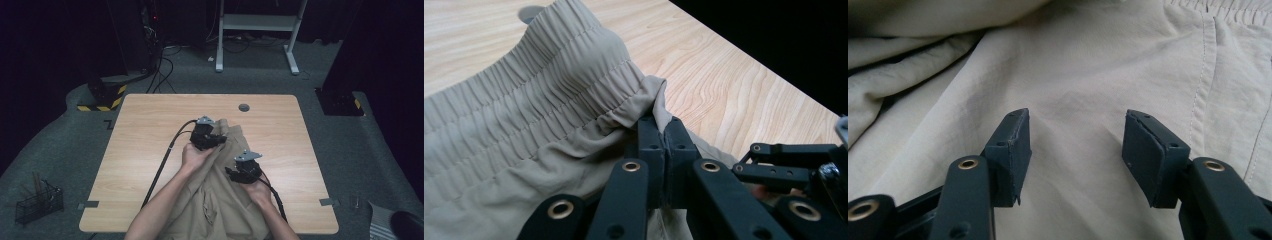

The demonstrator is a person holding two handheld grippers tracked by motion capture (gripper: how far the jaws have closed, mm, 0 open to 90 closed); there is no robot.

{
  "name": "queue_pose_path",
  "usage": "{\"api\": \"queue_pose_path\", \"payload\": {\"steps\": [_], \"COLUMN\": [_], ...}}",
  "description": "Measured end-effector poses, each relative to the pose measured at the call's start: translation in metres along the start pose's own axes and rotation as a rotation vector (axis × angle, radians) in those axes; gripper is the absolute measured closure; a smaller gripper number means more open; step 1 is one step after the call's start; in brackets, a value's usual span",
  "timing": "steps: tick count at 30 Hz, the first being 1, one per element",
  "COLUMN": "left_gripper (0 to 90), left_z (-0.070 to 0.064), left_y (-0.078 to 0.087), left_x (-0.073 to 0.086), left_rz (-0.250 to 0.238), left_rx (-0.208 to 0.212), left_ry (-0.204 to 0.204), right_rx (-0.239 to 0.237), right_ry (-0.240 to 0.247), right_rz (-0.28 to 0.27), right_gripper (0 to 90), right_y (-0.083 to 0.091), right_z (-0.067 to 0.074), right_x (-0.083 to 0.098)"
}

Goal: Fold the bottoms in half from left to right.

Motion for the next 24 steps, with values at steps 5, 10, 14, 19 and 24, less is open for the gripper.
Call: {"api": "queue_pose_path", "payload": {"steps": [5,10,14,19,24], "left_gripper": [88.2,87.0,75.3,53.5,44.2], "left_z": [-0.008,-0.007,-0.006,-0.004,-0.003], "left_y": [-0.022,-0.043,-0.050,-0.038,-0.011], "left_x": [0.008,0.023,0.033,0.027,0.015], "left_rz": [0.029,0.083,0.116,0.100,0.054], "left_rx": [0.012,0.004,-0.003,-0.048,-0.059], "left_ry": [-0.007,0.001,0.000,-0.024,-0.040], "right_rx": [0.001,0.010,0.012,0.013,0.016], "right_ry": [0.000,-0.003,-0.006,-0.005,-0.006], "right_rz": [0.000,-0.001,-0.001,0.000,-0.001], "right_gripper": [44.8,44.0,43.8,43.7,43.4], "right_y": [0.000,0.000,0.000,0.000,0.000], "right_z": [0.000,-0.001,-0.002,-0.002,-0.002], "right_x": [0.000,0.000,0.000,0.000,0.000]}}
Point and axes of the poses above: each handheld gripper's, and its own axes: y roughly backward along the jaws, x roughly out of its underside, z roughly to its left, the point moved 10 cm from there along -y, roughly forward along the jaws, and after that the axes turned 10 degrees about -x, right-handed, at the moved point
